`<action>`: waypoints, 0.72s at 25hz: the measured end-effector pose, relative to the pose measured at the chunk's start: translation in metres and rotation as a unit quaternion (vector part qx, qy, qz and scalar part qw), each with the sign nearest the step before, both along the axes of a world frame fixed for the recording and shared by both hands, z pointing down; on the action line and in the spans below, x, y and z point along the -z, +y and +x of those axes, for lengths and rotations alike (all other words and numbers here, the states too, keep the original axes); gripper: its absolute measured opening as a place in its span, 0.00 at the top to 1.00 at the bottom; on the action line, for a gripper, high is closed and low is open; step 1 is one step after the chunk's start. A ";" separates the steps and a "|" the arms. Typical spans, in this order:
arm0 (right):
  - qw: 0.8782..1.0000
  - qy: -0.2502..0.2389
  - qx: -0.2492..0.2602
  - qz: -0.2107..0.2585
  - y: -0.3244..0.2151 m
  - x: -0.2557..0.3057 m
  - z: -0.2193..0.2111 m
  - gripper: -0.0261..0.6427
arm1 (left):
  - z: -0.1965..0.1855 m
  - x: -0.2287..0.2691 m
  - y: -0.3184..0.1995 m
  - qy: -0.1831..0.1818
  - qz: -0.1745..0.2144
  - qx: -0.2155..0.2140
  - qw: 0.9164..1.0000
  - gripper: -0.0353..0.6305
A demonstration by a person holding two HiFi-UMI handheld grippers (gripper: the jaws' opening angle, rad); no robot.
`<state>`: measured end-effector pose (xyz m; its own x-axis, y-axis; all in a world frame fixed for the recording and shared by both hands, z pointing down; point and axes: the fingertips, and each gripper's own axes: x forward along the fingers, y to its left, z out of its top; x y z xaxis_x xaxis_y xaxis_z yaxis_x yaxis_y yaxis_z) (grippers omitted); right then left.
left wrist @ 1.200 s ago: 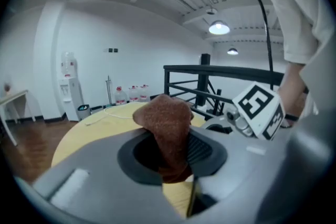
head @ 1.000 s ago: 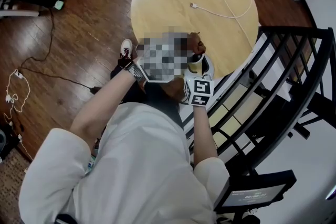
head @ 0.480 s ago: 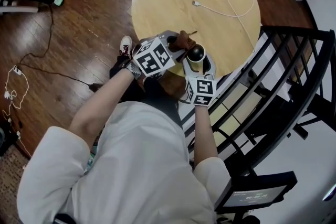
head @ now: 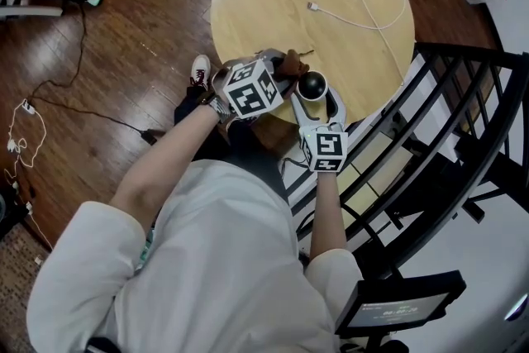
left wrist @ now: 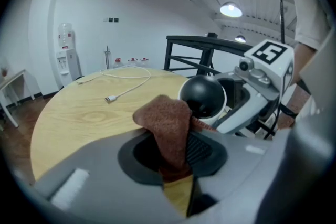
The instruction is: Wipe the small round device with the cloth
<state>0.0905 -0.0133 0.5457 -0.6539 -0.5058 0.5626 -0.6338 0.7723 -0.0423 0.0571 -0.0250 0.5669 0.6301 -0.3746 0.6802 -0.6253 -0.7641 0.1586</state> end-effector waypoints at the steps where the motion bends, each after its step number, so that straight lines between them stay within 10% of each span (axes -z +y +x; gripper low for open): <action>1: 1.000 0.009 0.023 0.004 0.002 0.000 0.001 0.47 | -0.001 -0.002 0.000 -0.006 0.002 -0.003 1.000 0.80; 9: 0.975 0.067 0.213 0.001 0.000 -0.002 0.009 0.46 | -0.004 -0.005 0.001 -0.058 0.042 -0.026 0.997 0.79; 18: 0.957 0.035 0.286 -0.042 0.006 -0.002 -0.015 0.46 | -0.053 0.030 0.002 0.078 0.007 0.106 0.991 0.79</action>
